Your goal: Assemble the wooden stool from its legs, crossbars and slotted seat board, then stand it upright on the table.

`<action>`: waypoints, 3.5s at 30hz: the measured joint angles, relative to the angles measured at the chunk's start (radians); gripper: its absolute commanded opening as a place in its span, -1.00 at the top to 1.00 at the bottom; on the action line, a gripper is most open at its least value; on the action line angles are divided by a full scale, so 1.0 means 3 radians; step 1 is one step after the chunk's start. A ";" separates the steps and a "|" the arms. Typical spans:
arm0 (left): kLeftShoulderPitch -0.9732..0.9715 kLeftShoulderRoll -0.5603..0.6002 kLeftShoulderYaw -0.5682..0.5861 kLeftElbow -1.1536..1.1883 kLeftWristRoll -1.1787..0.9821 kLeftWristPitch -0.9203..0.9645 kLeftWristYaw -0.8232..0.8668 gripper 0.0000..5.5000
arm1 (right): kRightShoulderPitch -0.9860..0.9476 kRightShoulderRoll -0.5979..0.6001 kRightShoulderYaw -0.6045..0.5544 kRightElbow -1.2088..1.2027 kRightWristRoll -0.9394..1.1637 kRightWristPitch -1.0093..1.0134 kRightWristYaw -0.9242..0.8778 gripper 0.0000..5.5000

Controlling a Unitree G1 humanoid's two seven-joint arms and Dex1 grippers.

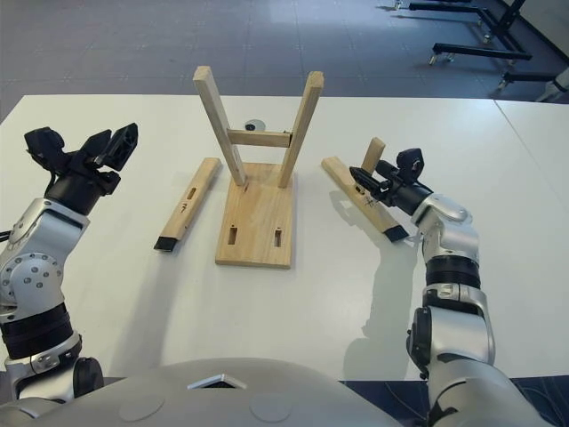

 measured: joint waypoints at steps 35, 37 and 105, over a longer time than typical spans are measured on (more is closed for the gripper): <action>0.0105 -0.0031 0.0008 -0.0030 0.0032 -0.0085 0.0071 -0.37 | -0.1019 0.1058 -0.0056 -0.2159 -0.0209 0.1802 -0.3675 -0.21; 0.0105 -0.0031 -0.0002 -0.0030 0.0032 -0.0085 0.0071 -0.37 | -0.1043 0.1087 -0.0053 -0.2159 -0.0239 0.1802 -0.3679 -0.21; 0.0690 -0.0280 0.0554 0.0024 -0.0161 -0.0287 0.0448 -0.37 | 0.0889 -0.0495 0.0416 -0.1301 -0.0263 0.1224 -0.0618 -0.76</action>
